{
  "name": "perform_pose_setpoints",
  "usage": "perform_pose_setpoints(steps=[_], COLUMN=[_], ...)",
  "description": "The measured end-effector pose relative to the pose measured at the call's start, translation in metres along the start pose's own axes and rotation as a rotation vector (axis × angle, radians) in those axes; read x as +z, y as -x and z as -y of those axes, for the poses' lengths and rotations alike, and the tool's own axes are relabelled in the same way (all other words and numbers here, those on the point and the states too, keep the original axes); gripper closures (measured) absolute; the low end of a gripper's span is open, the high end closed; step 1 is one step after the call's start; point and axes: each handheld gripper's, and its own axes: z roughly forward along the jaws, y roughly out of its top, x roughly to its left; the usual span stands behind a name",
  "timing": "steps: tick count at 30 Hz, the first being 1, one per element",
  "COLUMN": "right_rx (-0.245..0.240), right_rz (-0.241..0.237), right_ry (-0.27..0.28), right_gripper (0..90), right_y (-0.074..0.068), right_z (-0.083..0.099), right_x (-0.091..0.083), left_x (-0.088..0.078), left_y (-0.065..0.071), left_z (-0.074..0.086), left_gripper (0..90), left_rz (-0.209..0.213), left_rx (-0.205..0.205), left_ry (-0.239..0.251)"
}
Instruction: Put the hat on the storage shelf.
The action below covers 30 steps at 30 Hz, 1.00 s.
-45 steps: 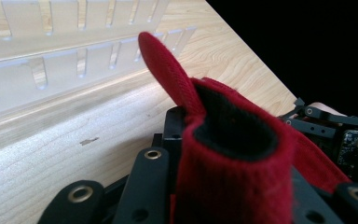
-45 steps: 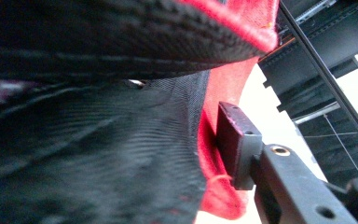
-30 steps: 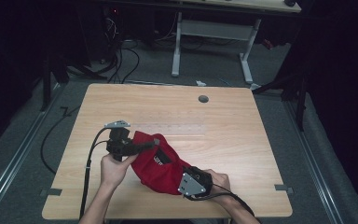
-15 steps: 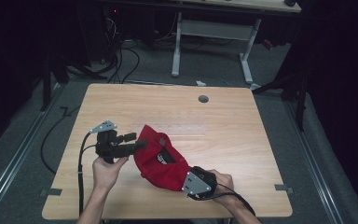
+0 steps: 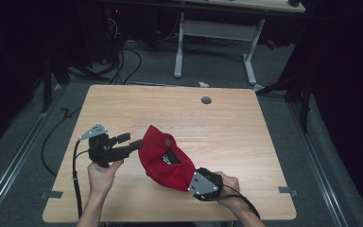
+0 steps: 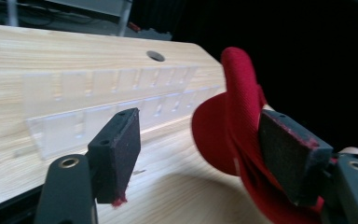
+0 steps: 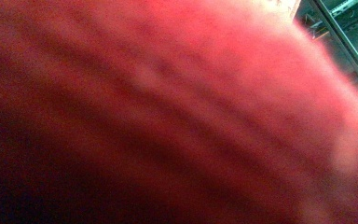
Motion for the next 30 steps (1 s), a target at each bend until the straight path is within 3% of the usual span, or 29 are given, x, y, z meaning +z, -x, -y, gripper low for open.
perform_pose_setpoints(steps=[5, 6, 8, 9, 11, 14, 16, 22, 24, 25, 26, 30], right_rx=[0.002, 0.021, 0.031, 0.063, 0.084, 0.130, 0.162, 0.260, 0.279, 0.308, 0.319, 0.349], right_rz=[-0.015, -0.016, -0.013, -0.014, -0.018, -0.027, -0.037, -0.072, -0.079, -0.085, -0.084, -0.086], right_ry=[-0.030, -0.035, -0.036, -0.027, -0.016, 0.014, 0.034, 0.092, 0.107, 0.120, 0.125, 0.141], right_gripper=[83.6, 83.6, 83.6, 83.6, 83.6, 83.6, 83.6, 83.6, 83.6, 83.5, 83.5, 83.5], right_y=[0.002, 0.003, 0.005, 0.009, 0.013, 0.023, 0.029, 0.043, 0.047, 0.051, 0.053, 0.061], right_z=[0.003, 0.006, 0.008, 0.010, 0.011, 0.013, 0.014, 0.017, 0.018, 0.018, 0.018, 0.018], right_x=[0.003, 0.003, 0.002, -0.003, -0.007, -0.012, -0.015, -0.021, -0.022, -0.023, -0.024, -0.024], left_x=[-0.004, -0.010, -0.012, -0.014, -0.014, -0.012, -0.011, -0.003, -0.002, 0.001, 0.001, 0.007], left_y=[-0.008, -0.009, -0.009, -0.010, -0.011, -0.025, -0.029, -0.053, -0.056, -0.063, -0.063, -0.080], left_z=[0.000, -0.005, -0.007, -0.007, -0.007, 0.001, 0.004, 0.025, 0.027, 0.033, 0.033, 0.047], left_gripper=[30.3, 30.6, 30.6, 30.6, 30.4, 30.3, 30.2, 30.0, 30.0, 30.0, 30.1, 29.9], left_rz=[-0.006, 0.019, 0.020, -0.003, -0.013, -0.081, -0.097, -0.173, -0.182, -0.212, -0.212, -0.279], left_rx=[-0.021, -0.064, -0.066, -0.031, -0.018, 0.020, 0.030, 0.120, 0.127, 0.147, 0.147, 0.192], left_ry=[0.029, 0.063, 0.073, 0.083, 0.084, 0.079, 0.079, 0.040, 0.035, 0.023, 0.023, -0.026])
